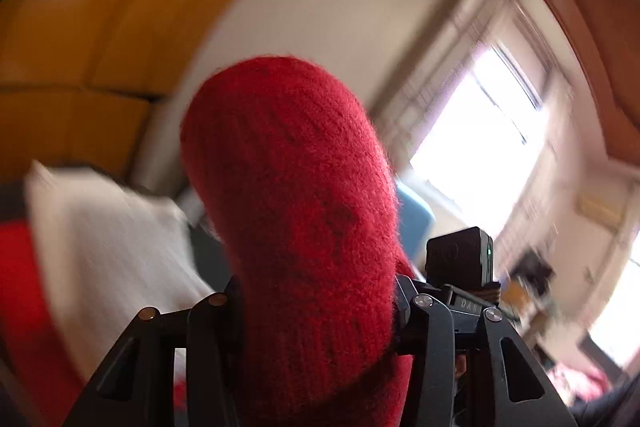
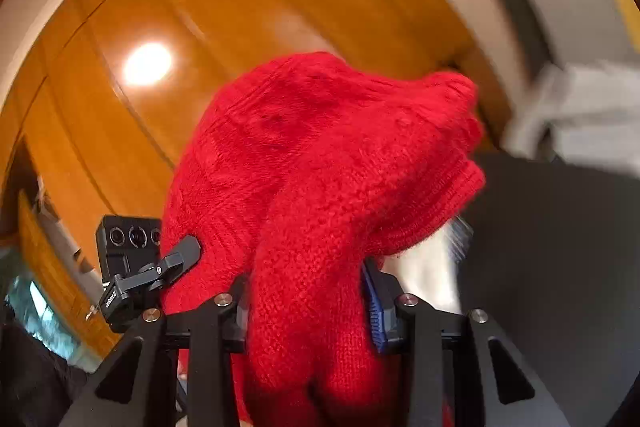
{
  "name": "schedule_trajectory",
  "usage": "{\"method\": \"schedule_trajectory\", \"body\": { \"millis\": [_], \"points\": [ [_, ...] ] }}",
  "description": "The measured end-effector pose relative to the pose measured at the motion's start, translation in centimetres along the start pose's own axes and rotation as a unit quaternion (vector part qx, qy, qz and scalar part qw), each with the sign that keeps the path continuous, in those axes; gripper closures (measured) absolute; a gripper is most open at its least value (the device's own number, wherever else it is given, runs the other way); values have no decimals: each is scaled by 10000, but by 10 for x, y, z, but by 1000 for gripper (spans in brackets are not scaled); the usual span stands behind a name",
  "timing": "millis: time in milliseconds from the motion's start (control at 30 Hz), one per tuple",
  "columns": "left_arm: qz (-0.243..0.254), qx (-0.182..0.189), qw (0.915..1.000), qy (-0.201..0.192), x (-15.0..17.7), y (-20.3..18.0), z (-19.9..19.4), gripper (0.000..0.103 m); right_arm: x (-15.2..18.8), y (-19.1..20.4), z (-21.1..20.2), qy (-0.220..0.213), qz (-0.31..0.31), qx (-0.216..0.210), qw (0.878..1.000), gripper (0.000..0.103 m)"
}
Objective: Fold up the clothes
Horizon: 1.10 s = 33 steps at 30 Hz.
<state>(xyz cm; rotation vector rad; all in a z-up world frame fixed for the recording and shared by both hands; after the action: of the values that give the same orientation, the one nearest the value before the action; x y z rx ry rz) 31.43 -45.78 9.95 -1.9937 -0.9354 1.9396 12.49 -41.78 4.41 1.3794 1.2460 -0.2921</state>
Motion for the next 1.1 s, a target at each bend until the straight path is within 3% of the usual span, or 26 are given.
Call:
{"method": "schedule_trajectory", "body": {
  "millis": [67,133,200,267,333,367,500,633,700,800,833,900,967,1067,1100],
  "points": [
    [-296,-377,9987,-185,-24,37,-9,54,-31,15,43,149,-225,-122,9996,63],
    [-679,-797,9944,-122,-31,83,-8,54,-44,15,94,539,-394,54,9978,63],
    [-1237,-1079,9864,116,-16,133,1,54,-40,0,134,930,-372,310,9945,63],
    [-1901,-1090,9753,267,9,178,8,54,-26,-22,149,1088,-130,425,9931,63],
    [-2556,-1096,9596,416,35,222,15,53,-12,-44,165,1245,112,540,9907,56],
    [-2625,-1135,9572,450,39,230,16,53,-5,-54,173,1323,233,597,9891,52],
    [-1922,-1456,9691,513,21,215,13,43,17,-87,196,1575,565,825,9824,46],
    [-1453,-1834,9709,516,13,204,-5,31,5,-78,177,1465,439,1083,9823,40],
    [-1188,-2120,9690,443,7,199,-20,23,-5,-63,153,1145,-98,1446,9828,40],
    [-667,-2623,9627,-25,-10,180,-38,17,-18,-32,118,490,-1129,1967,9727,40],
    [-447,-2638,9633,-203,-16,167,-43,14,-17,-20,112,392,-1390,1919,9707,40],
    [-53,-2572,9657,-360,-24,141,-24,12,-13,3,104,298,-1868,1696,9672,40],
    [226,-2444,9690,-266,-33,127,6,11,-4,24,105,331,-2297,1532,9606,40],
    [46,-2374,9712,185,-33,145,54,11,15,30,137,796,-2670,1730,9447,40],
    [-64,-2464,9683,399,-30,160,67,11,16,20,152,941,-2618,1850,9425,42]
  ]
}}
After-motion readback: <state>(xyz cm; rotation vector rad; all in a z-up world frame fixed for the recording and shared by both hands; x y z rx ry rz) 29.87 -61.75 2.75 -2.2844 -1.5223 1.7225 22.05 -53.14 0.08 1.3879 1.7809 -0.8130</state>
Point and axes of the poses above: each gripper's, at about its wrist camera, not at the fingertips, and z roughly the way its jaws point, y to its left, x to its underside, the point moved 7 cm from there along z, roughly the way its jaws point, and after that the axes turned 5 degrees about x, right-handed, at the moved point
